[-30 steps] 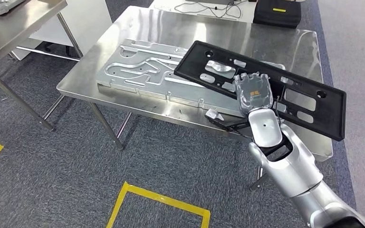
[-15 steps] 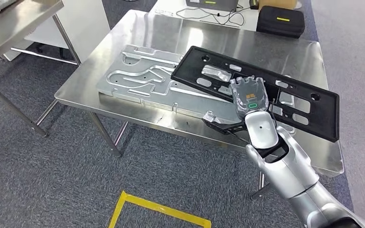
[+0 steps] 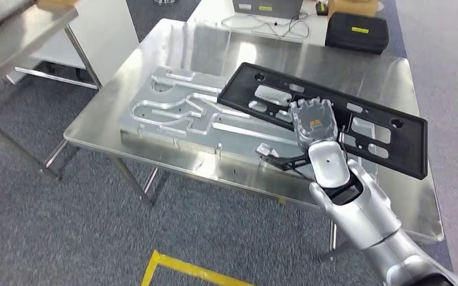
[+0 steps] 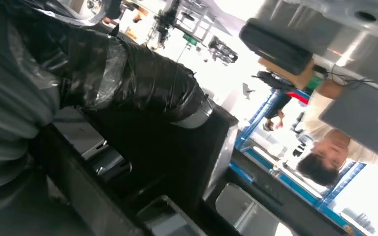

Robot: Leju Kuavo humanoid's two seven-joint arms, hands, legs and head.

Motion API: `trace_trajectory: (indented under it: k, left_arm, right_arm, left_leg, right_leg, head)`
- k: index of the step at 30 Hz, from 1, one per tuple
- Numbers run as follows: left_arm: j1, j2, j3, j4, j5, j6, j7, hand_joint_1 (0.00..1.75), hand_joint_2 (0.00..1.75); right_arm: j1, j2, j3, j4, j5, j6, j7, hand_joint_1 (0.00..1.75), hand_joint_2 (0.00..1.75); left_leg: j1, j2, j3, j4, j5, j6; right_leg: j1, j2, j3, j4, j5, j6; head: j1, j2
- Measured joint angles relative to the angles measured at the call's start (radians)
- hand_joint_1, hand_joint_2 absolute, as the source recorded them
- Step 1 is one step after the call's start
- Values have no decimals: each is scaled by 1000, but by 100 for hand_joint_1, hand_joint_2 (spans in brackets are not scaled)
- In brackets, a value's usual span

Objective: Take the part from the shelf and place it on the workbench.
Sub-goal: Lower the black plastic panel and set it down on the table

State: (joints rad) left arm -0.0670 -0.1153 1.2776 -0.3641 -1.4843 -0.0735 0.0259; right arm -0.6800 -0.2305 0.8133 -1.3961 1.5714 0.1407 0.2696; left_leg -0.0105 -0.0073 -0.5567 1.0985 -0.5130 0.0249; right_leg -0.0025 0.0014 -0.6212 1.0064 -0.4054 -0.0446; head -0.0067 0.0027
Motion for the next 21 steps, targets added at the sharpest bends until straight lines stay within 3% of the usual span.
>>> trace_trajectory:
  k: [3, 4, 5, 6, 8, 9, 10, 13, 15, 18, 19, 20, 21]
  left_arm:
    - [0, 2, 0, 0, 0, 1, 0, 0, 175]
    - [0, 3, 0, 0, 0, 1, 0, 0, 175]
    - [1, 4, 0, 0, 0, 2, 0, 0, 175]
    - [3, 5, 0, 0, 0, 2, 0, 0, 175]
    - [7, 7, 0, 1, 0, 2, 0, 0, 175]
    - [8, 7, 0, 1, 0, 2, 0, 0, 175]
    - [7, 8, 0, 1, 0, 2, 0, 0, 175]
    - [4, 10, 0, 1, 0, 6, 1, 0, 175]
    - [4, 10, 0, 1, 0, 8, 1, 0, 175]
    - [3, 12, 0, 1, 0, 10, 1, 0, 175]
    - [3, 12, 0, 1, 0, 11, 1, 0, 175]
    - [4, 13, 0, 1, 0, 12, 2, 0, 175]
    - [5, 13, 0, 2, 0, 13, 3, 0, 175]
  right_arm:
    - [4, 8, 0, 5, 0, -2, -10, 175, 175]
    - [8, 10, 0, 8, 0, -3, -16, 175, 175]
    - [11, 12, 0, 10, 0, -4, -22, 175, 175]
    - [13, 14, 0, 12, 0, -4, -26, 175, 175]
    - [15, 20, 0, 15, 0, -7, -34, 175, 175]
    - [15, 24, 0, 16, 0, -10, -38, 175, 175]
    - [16, 29, 1, 17, 0, -12, -44, 175, 175]
    - [23, 42, 1, 18, 0, -22, -62, 175, 175]
    - [26, 49, 1, 18, 0, -30, -68, 175, 175]
    - [36, 53, 1, 18, 0, -36, -72, 175, 175]
    - [42, 54, 1, 18, 0, -36, -72, 175, 175]
    - [47, 55, 2, 18, 0, -35, -72, 175, 175]
    - [51, 57, 2, 18, 0, -35, -73, 175, 175]
  left_leg:
    - [16, 1, -112, 157, -62, -20]
    - [20, 1, -137, 175, -73, -27]
    - [25, 1, -146, 160, -63, -32]
    - [28, 2, -139, 115, -31, -35]
    - [32, 2, -105, -11, 61, -37]
    - [30, 3, -90, -53, 86, -34]
    - [28, 3, -82, -75, 100, -28]
    - [24, 1, -64, -84, 97, -3]
    - [26, 1, -44, -91, 89, 10]
    - [23, -1, -20, -94, 68, 22]
    - [21, -3, -10, -94, 60, 24]
    - [19, -6, 2, -94, 50, 24]
    - [16, -7, 17, -94, 39, 24]
  right_leg:
    - [-3, 0, 24, -3, -22, -1]
    - [-5, 1, 33, -2, -31, 2]
    - [-7, 1, 45, -1, -41, 6]
    - [-10, 2, 58, 0, -52, 11]
    - [-14, 3, 83, 4, -75, 22]
    - [-15, 4, 90, 6, -84, 30]
    - [-14, 5, 96, 7, -92, 38]
    - [-15, 4, 101, 27, -96, 57]
    - [-18, 3, 62, 100, -100, 63]
    - [-19, 2, -58, 266, -160, 71]
    - [-19, 2, -88, 292, -178, 70]
    - [-17, 2, -103, 285, -177, 67]
    - [-13, 2, -103, 249, -154, 60]
  head:
    - [-3, 0]
    - [-3, 0]
    - [-3, 0]
    - [-3, 0]
    - [-3, 0]
    - [-3, 0]
    - [-3, 0]
    - [-3, 0]
    - [-2, 0]
    - [-2, 0]
    - [-2, 0]
    - [-2, 0]
    - [-2, 0]
